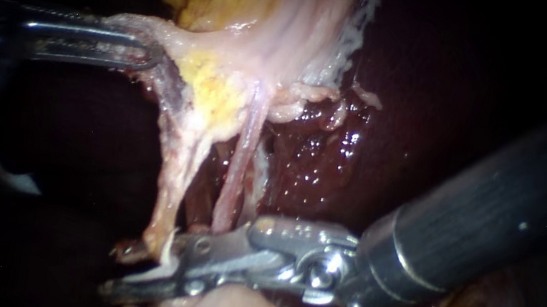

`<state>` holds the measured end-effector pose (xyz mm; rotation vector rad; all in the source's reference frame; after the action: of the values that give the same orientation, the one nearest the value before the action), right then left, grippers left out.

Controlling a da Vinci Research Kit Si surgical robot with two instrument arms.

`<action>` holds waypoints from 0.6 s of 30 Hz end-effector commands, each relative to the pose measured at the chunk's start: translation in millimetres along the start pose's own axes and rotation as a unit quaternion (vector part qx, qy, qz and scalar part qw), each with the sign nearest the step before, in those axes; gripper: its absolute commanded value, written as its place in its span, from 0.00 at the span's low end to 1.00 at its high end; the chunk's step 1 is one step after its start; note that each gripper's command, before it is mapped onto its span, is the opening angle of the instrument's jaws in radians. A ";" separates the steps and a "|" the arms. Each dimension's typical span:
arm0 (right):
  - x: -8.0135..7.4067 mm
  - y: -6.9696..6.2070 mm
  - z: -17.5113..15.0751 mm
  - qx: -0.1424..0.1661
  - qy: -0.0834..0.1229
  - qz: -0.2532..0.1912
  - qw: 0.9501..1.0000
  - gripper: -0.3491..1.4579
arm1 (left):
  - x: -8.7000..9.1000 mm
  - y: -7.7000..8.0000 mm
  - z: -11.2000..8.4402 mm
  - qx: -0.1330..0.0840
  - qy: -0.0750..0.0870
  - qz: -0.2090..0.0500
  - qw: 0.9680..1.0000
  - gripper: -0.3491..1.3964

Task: Clipping first clip left tube

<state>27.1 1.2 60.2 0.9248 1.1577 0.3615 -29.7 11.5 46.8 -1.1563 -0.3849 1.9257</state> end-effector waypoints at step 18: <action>0.1 0.1 -1.3 -0.009 -0.005 0.064 0.998 0.00 | 0.0 -0.1 0.0 0.000 0.000 0.000 1.000 0.00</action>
<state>26.0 1.9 60.0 0.9875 1.0878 0.4691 -29.7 11.6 46.8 -1.1559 -0.3845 1.9254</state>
